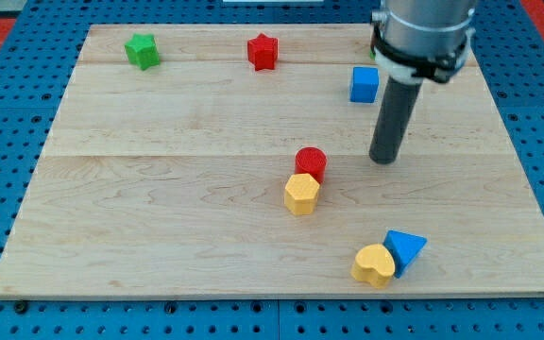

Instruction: Move the hexagon towards the center left

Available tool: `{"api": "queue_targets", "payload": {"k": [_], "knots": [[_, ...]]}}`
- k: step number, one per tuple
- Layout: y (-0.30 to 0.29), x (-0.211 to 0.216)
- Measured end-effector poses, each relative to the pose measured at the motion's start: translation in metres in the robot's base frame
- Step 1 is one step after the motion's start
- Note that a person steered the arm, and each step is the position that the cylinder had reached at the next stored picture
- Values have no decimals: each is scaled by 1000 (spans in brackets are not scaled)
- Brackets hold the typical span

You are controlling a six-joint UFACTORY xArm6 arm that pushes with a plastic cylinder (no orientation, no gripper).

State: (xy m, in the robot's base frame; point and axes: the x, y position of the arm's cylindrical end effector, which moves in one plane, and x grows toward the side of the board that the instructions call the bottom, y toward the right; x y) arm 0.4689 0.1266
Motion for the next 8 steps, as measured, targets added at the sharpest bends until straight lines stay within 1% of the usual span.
{"api": "queue_targets", "payload": {"k": [1, 2, 3, 4, 5, 8], "knots": [[18, 35], [85, 51], [87, 6], [101, -50], [108, -62], [108, -66]]}}
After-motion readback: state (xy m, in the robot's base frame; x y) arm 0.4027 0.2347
